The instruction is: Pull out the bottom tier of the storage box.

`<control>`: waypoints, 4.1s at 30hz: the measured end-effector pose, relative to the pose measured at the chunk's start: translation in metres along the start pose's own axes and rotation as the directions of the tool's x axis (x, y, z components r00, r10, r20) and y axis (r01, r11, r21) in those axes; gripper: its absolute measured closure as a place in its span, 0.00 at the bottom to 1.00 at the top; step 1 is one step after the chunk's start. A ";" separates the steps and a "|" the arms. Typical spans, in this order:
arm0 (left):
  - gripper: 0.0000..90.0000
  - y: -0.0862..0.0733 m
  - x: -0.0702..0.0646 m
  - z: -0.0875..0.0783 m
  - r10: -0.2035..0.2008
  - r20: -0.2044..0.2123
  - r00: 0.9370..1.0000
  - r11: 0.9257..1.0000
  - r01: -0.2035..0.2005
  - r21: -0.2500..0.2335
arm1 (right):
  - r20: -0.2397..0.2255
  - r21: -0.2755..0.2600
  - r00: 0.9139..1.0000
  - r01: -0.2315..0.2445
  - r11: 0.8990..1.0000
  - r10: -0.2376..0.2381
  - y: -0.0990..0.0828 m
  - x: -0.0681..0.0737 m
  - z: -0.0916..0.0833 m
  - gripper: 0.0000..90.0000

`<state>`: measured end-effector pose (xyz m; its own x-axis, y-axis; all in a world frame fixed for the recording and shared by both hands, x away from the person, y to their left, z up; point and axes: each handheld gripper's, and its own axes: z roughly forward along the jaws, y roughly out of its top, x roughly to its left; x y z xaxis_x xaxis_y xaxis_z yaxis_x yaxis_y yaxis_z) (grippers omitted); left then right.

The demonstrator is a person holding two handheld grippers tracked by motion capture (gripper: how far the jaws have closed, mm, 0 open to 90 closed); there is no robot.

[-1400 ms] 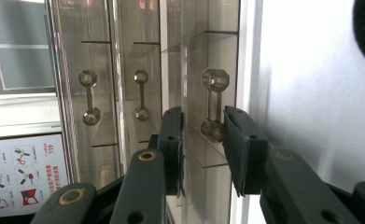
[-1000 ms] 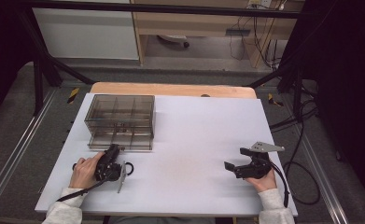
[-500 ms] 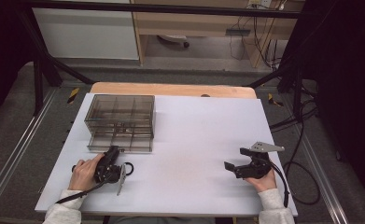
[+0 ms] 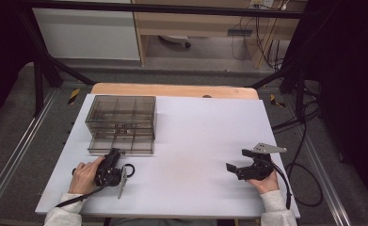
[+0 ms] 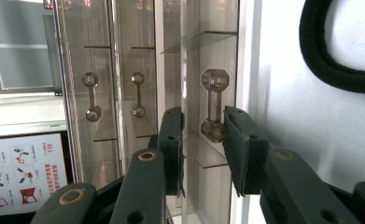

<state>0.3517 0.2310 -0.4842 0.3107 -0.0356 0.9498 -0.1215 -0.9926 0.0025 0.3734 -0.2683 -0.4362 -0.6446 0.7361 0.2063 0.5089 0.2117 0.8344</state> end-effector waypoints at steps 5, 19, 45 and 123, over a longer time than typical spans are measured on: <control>0.77 0.000 -0.001 -0.002 0.001 0.001 1.000 1.000 -0.001 0.000 | 0.001 -0.003 1.000 0.005 1.000 -0.005 0.000 0.000 0.000 0.01; 0.77 0.001 -0.002 -0.003 -0.004 0.006 1.000 1.000 0.004 -0.001 | 0.001 -0.001 1.000 -0.002 1.000 0.002 0.000 0.000 0.000 0.01; 0.76 0.000 -0.003 -0.003 -0.005 0.026 1.000 1.000 0.005 0.000 | 0.001 0.000 1.000 0.002 1.000 -0.002 0.000 0.000 0.000 0.01; 0.22 -0.037 0.040 -0.021 -0.800 0.306 0.516 0.578 0.801 0.159 | -0.001 0.006 1.000 -0.001 1.000 0.001 0.000 0.000 0.001 0.01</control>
<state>0.3489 0.2690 -0.4392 0.5460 0.7401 0.3926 0.3288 -0.6203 0.7122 0.3736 -0.2678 -0.4364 -0.6448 0.7357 0.2075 0.5129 0.2151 0.8311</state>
